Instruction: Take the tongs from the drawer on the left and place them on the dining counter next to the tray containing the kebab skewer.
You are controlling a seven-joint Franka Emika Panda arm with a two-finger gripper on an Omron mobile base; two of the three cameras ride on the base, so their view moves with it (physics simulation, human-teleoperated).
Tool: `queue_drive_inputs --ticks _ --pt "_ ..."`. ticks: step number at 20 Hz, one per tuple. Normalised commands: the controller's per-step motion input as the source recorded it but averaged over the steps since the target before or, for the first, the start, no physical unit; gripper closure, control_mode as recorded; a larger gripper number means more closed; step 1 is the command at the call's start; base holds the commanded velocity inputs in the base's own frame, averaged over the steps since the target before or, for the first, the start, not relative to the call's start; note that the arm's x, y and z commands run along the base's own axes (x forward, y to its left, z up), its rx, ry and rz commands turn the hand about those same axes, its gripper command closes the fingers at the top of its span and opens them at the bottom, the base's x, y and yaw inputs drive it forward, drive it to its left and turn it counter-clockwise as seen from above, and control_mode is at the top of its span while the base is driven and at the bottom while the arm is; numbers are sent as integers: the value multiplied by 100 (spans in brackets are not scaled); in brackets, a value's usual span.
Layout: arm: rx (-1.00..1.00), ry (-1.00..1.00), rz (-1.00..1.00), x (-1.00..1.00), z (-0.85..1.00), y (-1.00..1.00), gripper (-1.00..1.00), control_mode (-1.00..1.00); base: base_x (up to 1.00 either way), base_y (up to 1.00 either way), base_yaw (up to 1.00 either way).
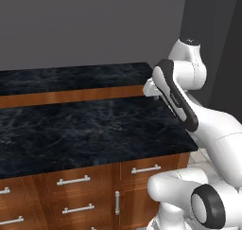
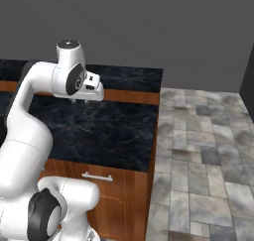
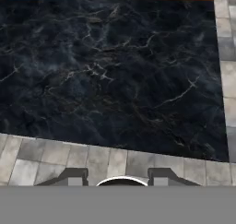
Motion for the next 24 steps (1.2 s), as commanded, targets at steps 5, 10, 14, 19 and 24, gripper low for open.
queue_drive_inputs --ticks 5,10,14,19,24 --pt "-10 0 8 -25 -2 37 -100 -100 0 0 0" --pt "-19 -2 15 -53 -1 62 -100 -100 0 0 0" --pt "-21 -9 19 -65 0 62 -100 -100 0 0 0" --pt "-31 -9 26 -67 -11 86 -100 -100 0 0 0" --pt "-27 -4 31 -58 -25 86 -100 -100 0 0 0"
